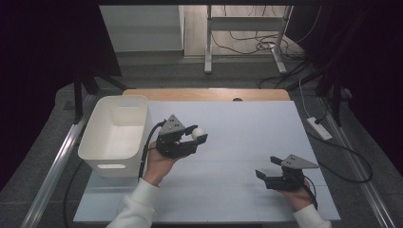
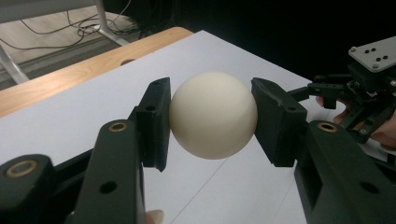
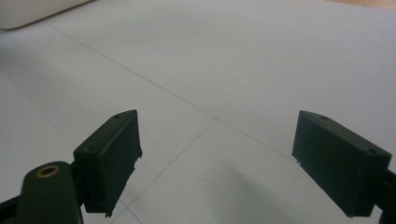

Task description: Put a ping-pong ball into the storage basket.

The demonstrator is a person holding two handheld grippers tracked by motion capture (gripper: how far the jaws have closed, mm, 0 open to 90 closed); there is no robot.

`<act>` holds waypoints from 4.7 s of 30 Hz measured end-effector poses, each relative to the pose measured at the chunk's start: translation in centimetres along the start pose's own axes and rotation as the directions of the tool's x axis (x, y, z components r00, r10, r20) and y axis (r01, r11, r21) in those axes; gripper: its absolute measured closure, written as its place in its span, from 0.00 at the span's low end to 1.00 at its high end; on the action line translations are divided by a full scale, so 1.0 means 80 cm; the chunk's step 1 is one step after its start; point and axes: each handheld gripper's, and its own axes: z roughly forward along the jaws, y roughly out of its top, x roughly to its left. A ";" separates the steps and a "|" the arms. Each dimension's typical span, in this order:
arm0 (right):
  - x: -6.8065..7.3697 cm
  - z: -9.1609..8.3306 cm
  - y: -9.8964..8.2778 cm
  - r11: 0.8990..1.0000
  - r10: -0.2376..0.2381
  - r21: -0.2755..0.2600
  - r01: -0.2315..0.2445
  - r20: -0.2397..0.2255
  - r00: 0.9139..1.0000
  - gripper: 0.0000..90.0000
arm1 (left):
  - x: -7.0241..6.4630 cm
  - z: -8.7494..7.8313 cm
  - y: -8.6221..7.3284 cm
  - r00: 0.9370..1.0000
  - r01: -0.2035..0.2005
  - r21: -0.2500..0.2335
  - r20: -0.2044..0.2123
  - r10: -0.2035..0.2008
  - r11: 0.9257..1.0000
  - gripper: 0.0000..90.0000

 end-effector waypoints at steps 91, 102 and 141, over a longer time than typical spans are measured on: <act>0.001 0.000 0.000 1.000 0.000 0.012 0.000 0.010 1.000 0.17 | 0.118 -0.093 0.007 0.931 0.139 -0.112 -0.324 -0.168 0.984 0.56; 0.000 0.001 0.000 1.000 0.004 0.012 -0.004 0.013 1.000 0.17 | 0.133 -0.101 0.003 0.912 0.153 -0.111 -0.368 -0.183 0.982 0.56; 0.001 0.002 0.001 1.000 0.003 0.013 -0.003 0.012 1.000 0.17 | 0.165 -0.119 -0.009 0.857 0.251 0.036 -0.474 -0.205 0.967 0.56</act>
